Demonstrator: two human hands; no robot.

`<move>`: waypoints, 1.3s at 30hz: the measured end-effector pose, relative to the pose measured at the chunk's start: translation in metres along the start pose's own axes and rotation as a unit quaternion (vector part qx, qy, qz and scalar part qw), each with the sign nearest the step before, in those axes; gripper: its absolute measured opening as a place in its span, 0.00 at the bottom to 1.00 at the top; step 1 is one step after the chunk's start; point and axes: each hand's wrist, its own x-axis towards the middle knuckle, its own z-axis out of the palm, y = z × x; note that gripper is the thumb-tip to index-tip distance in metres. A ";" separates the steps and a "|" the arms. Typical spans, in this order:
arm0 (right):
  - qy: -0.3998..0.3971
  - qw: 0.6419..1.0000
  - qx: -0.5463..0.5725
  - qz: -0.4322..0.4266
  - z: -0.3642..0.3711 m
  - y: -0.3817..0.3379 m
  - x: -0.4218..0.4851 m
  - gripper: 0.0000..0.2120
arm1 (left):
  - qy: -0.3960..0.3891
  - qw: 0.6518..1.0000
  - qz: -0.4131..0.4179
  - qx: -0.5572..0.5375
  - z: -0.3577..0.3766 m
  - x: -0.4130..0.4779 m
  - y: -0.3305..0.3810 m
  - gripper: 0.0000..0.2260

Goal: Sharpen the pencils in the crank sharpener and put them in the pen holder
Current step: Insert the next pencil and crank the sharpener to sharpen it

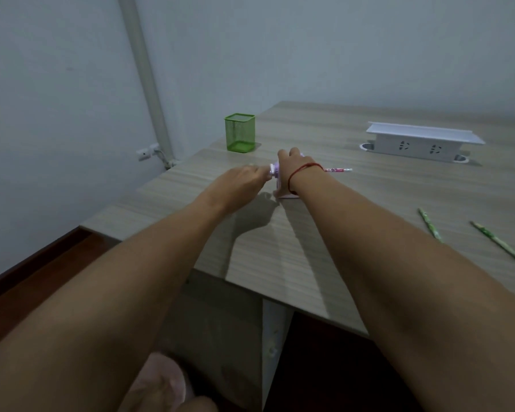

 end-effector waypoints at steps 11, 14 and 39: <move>0.024 0.999 0.021 -0.009 0.002 0.003 0.003 0.29 | -0.166 0.983 -0.083 -0.002 0.023 0.011 0.003 0.11; 0.028 0.999 0.003 -0.017 0.005 0.002 0.004 0.32 | -0.200 0.973 -0.115 0.023 0.031 0.028 0.002 0.10; -0.003 1.000 0.001 -0.018 -0.002 0.006 0.002 0.41 | -0.047 0.990 -0.104 0.087 0.016 0.046 -0.018 0.12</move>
